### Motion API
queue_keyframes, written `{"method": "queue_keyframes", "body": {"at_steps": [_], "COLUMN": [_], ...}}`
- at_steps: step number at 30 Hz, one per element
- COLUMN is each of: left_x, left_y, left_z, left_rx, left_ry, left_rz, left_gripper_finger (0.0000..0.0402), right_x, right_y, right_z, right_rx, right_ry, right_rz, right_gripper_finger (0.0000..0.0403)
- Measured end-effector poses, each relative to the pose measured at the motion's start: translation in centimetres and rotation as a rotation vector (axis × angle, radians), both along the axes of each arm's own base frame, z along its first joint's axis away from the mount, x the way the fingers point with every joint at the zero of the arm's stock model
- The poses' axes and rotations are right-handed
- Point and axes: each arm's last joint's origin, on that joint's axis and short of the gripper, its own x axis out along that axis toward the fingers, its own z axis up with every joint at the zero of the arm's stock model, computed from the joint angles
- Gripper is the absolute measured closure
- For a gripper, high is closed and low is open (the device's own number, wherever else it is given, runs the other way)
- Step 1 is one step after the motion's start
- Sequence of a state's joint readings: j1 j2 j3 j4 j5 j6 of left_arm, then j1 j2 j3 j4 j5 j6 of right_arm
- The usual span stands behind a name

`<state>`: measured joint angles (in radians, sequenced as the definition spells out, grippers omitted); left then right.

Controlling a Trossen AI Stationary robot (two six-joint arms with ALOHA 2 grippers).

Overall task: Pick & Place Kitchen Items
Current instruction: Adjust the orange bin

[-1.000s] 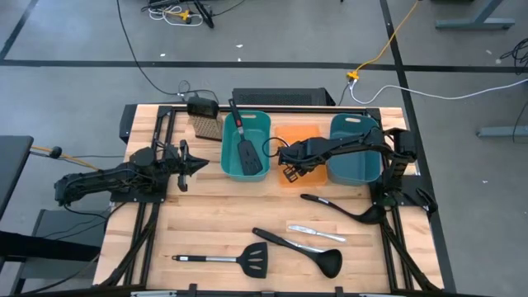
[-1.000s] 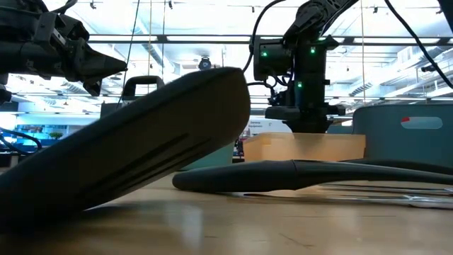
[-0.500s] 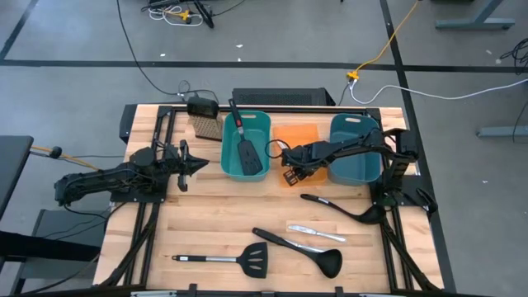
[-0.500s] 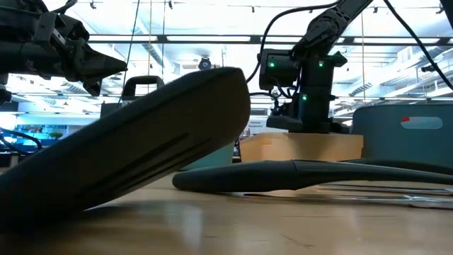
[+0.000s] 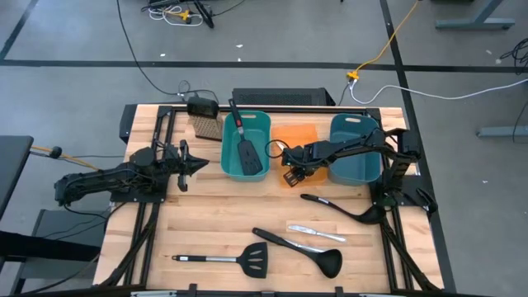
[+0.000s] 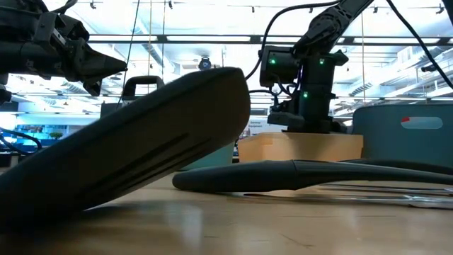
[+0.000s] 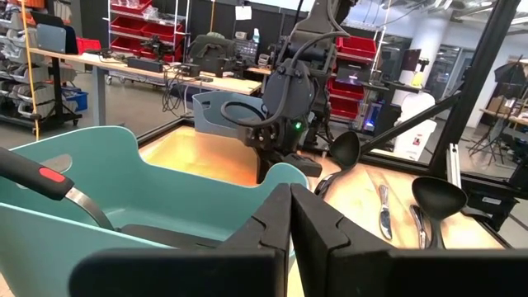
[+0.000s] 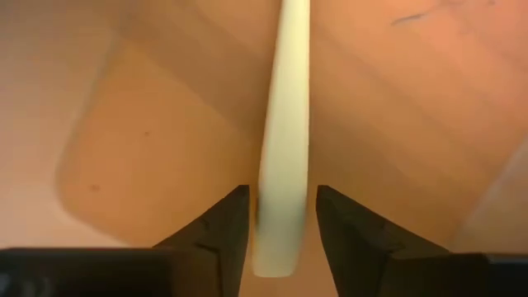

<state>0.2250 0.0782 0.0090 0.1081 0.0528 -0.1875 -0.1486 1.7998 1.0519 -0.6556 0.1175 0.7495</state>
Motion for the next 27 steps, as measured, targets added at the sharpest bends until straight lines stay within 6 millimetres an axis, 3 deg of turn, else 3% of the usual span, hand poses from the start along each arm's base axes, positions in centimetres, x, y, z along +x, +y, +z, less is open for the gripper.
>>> {"method": "queue_keyframes", "body": {"at_steps": [14, 27], "left_x": [0.0, 0.0], "left_y": [0.0, 0.0], "left_z": [0.0, 0.0], "left_rx": [0.019, 0.018], "left_ry": [0.005, 0.005], "left_rz": [0.001, 0.0], "left_gripper_finger": [0.0388, 0.0388], "right_x": [0.8, 1.7], "right_y": [-0.3, -0.8], "right_z": [1.0, 4.7], "right_rx": [-0.01, -0.056], "right_ry": [-0.026, 0.042], "right_rz": [0.12, 0.112], "right_gripper_finger": [0.0242, 0.0211]}}
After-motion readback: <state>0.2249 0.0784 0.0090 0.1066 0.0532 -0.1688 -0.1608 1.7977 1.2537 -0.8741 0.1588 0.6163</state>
